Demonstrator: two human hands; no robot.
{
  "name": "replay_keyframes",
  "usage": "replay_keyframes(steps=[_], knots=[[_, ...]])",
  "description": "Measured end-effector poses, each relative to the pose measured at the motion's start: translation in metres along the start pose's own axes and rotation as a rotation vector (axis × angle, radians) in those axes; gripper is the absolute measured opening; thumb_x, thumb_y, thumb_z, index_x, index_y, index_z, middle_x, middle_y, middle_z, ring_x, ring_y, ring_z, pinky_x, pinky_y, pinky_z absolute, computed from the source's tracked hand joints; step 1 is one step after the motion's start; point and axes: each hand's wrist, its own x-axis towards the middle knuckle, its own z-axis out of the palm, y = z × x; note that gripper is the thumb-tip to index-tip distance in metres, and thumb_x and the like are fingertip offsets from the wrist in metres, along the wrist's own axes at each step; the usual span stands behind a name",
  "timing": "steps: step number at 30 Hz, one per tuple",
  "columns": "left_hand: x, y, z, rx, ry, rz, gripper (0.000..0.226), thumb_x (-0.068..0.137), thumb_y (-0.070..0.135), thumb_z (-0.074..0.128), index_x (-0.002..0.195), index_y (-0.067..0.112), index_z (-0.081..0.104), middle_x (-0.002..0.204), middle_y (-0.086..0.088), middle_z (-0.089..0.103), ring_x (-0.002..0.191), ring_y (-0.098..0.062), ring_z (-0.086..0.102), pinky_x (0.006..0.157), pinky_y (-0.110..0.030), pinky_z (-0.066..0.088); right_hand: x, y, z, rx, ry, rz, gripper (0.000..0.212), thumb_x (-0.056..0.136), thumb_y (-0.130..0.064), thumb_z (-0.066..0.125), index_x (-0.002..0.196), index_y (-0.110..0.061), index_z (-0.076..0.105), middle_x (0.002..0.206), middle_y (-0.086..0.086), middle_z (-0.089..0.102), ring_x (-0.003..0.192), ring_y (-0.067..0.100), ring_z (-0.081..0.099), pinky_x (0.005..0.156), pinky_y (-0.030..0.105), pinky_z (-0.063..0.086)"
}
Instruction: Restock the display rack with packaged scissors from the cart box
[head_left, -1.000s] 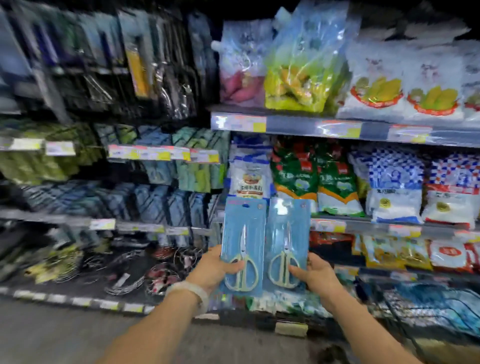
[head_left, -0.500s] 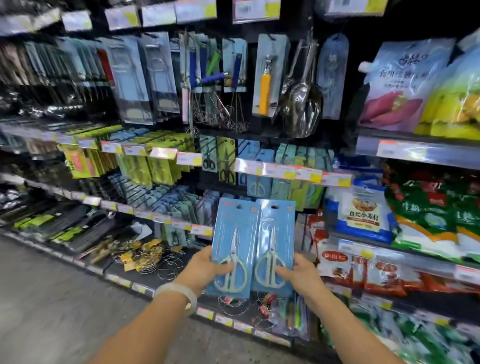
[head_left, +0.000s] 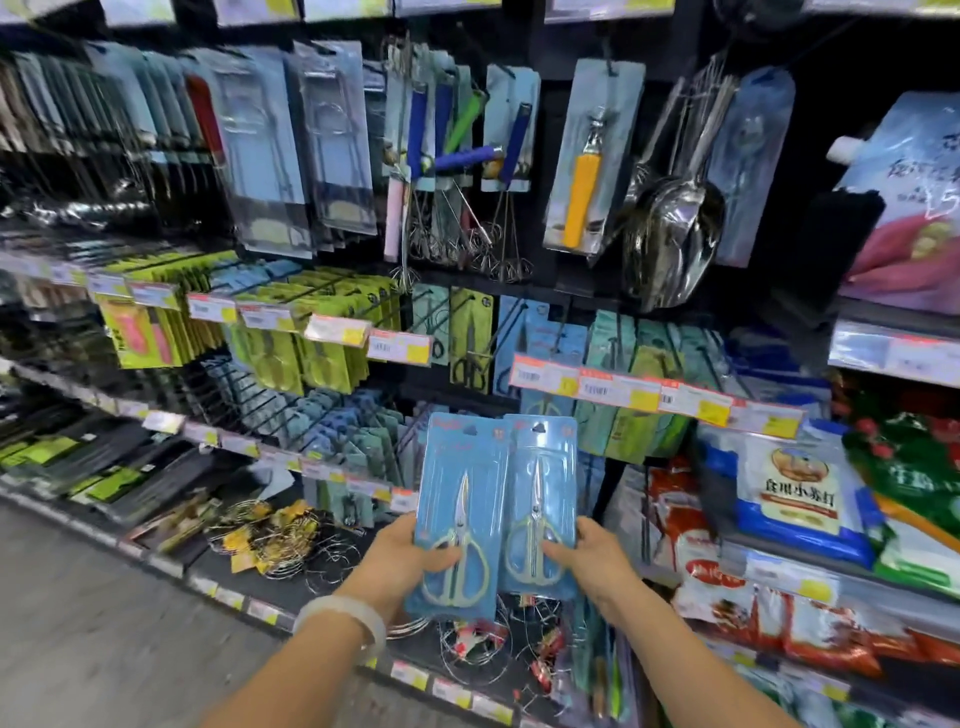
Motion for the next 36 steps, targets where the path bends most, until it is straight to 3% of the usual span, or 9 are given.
replay_keyframes(steps=[2,3,6,8,12,18,24,30,36], knots=[[0.020,0.006,-0.006,0.045,-0.017,-0.003,0.052,0.074,0.010,0.078,0.121,0.008,0.057,0.119,-0.010,0.067,0.109,-0.030,0.064,0.098,-0.052,0.048,0.028,0.008,-0.001,0.022,-0.004,-0.006,0.077,0.077,-0.025,0.075,0.140,-0.007,0.034,0.145,0.012,0.040,0.125,0.029,0.049,0.104,0.046,0.043],[0.027,0.010,-0.008,0.058,-0.037,0.005,0.047,0.075,0.009,0.077,0.119,0.010,0.059,0.118,-0.009,0.068,0.107,-0.030,0.065,0.098,-0.052,0.048,0.041,0.009,-0.003,0.028,0.002,0.000,0.079,0.076,-0.026,0.075,0.140,-0.007,0.034,0.146,0.013,0.040,0.126,0.030,0.049,0.104,0.049,0.042],[0.048,0.019,-0.011,0.062,-0.039,0.019,0.031,0.082,-0.002,0.068,0.108,0.014,0.064,0.107,-0.007,0.073,0.101,-0.028,0.068,0.096,-0.051,0.049,0.046,-0.018,-0.004,0.000,0.022,-0.018,0.048,0.084,-0.014,0.067,0.124,0.004,0.047,0.128,0.022,0.054,0.112,0.032,0.057,0.100,0.046,0.045],[0.060,0.021,-0.014,0.053,-0.051,0.016,0.033,0.081,-0.004,0.067,0.110,0.012,0.064,0.106,-0.008,0.073,0.100,-0.029,0.068,0.096,-0.051,0.049,0.058,-0.026,-0.006,0.025,0.034,-0.046,0.023,0.087,-0.006,0.062,0.108,-0.003,0.054,0.119,0.018,0.061,0.097,0.027,0.061,0.088,0.039,0.051],[0.076,0.023,-0.015,0.084,-0.078,-0.008,0.040,0.077,-0.002,0.071,0.115,0.006,0.060,0.105,-0.010,0.073,0.098,-0.030,0.069,0.094,-0.052,0.050,0.074,-0.038,-0.011,0.085,0.076,-0.075,0.027,0.085,-0.002,0.063,0.110,-0.008,0.056,0.108,0.009,0.064,0.087,0.020,0.062,0.073,0.028,0.052],[0.095,0.029,-0.024,0.085,-0.131,-0.039,0.040,0.077,-0.002,0.071,0.113,0.008,0.059,0.105,-0.009,0.073,0.099,-0.027,0.069,0.096,-0.049,0.050,0.092,-0.040,-0.009,0.102,0.077,-0.051,0.023,0.085,-0.007,0.065,0.104,-0.015,0.056,0.113,0.008,0.065,0.099,0.024,0.062,0.090,0.038,0.050],[0.109,0.037,-0.039,0.101,-0.159,-0.041,0.040,0.078,-0.002,0.071,0.113,0.011,0.061,0.105,-0.006,0.074,0.100,-0.027,0.069,0.097,-0.050,0.049,0.096,-0.046,0.003,0.181,0.046,-0.020,0.019,0.088,-0.001,0.059,0.103,-0.012,0.056,0.094,0.001,0.066,0.077,0.010,0.063,0.048,0.014,0.049],[0.115,0.046,-0.048,0.147,-0.203,-0.032,0.040,0.079,-0.003,0.069,0.115,0.014,0.062,0.107,-0.003,0.073,0.102,-0.023,0.068,0.098,-0.046,0.049,0.098,-0.035,0.006,0.136,0.102,0.026,0.026,0.085,-0.010,0.065,0.110,-0.008,0.059,0.102,0.005,0.069,0.087,0.017,0.067,0.070,0.028,0.054],[0.119,0.048,-0.050,0.167,-0.231,-0.045,0.040,0.078,-0.004,0.070,0.113,0.014,0.062,0.105,-0.004,0.074,0.100,-0.024,0.069,0.095,-0.047,0.051,0.091,-0.035,0.007,0.215,0.072,0.041,0.018,0.088,-0.004,0.060,0.104,-0.010,0.058,0.088,0.007,0.071,0.063,0.011,0.068,0.045,0.017,0.046]])
